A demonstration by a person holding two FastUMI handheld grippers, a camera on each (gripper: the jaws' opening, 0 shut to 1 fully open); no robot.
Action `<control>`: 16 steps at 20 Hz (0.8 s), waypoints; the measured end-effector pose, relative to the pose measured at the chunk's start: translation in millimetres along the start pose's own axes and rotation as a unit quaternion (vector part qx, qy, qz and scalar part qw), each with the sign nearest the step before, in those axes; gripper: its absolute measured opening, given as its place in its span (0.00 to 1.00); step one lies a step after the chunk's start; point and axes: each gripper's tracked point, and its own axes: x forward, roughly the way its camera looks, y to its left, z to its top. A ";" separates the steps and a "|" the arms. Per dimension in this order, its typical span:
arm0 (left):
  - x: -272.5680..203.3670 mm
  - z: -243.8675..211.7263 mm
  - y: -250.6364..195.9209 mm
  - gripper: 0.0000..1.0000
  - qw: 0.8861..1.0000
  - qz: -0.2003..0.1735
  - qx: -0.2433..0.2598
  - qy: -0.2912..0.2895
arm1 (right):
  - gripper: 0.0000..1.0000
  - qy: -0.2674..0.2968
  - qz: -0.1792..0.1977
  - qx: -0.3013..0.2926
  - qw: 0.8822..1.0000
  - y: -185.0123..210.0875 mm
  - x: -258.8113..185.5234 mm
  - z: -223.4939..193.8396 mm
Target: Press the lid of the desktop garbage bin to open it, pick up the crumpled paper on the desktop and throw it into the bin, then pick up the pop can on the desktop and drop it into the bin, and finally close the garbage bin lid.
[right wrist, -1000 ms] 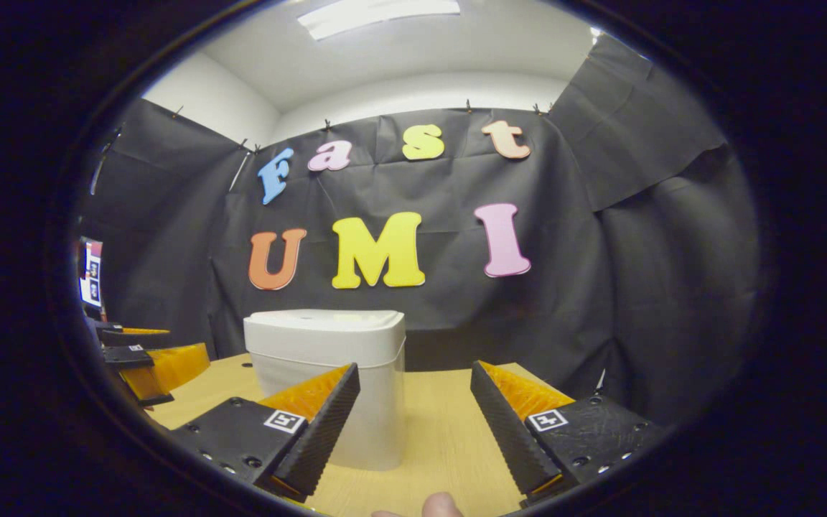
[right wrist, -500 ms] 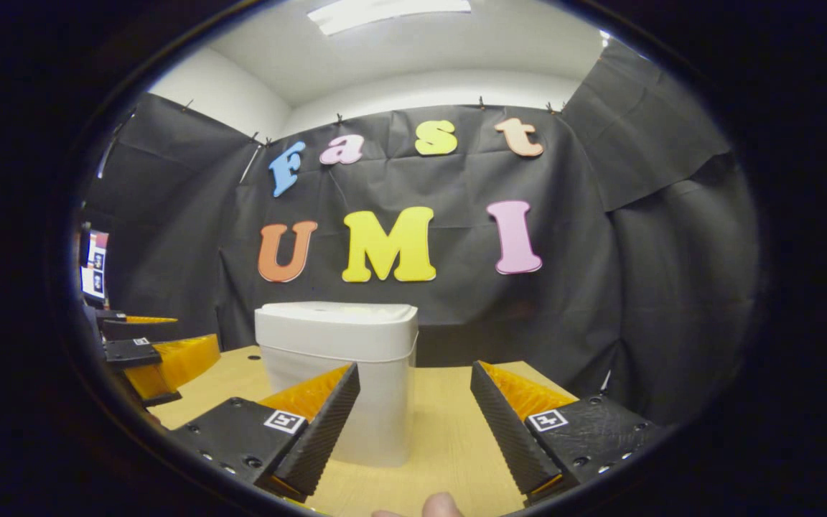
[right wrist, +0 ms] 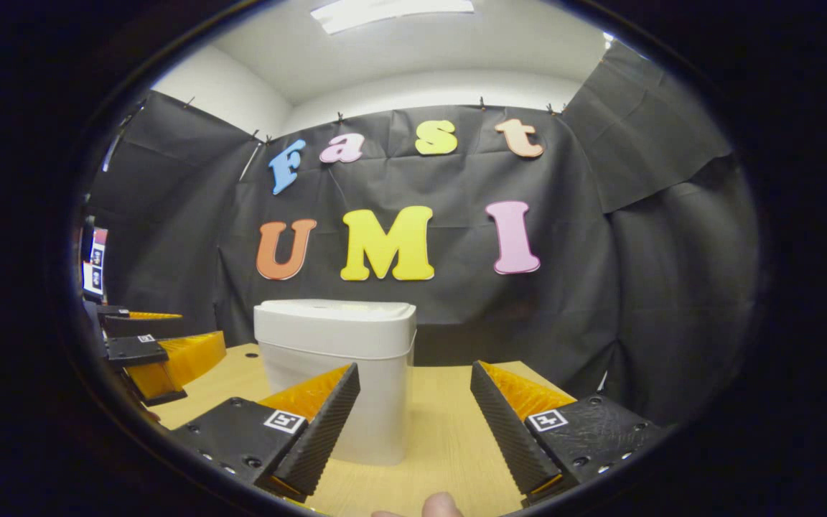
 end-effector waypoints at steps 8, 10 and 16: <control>-2.7 3.1 2.0 0.99 1.000 0.005 0.005 -0.003 | 0.96 0.001 0.008 -0.001 1.000 5.3 -0.8 -0.6; -3.1 2.8 3.9 0.99 1.000 0.005 0.004 -0.003 | 0.96 0.003 0.008 -0.004 1.000 7.0 0.3 -1.7; -2.4 2.5 11.2 0.99 1.000 0.008 -0.004 -0.004 | 0.96 0.004 0.012 -0.003 1.000 11.7 -0.3 -1.8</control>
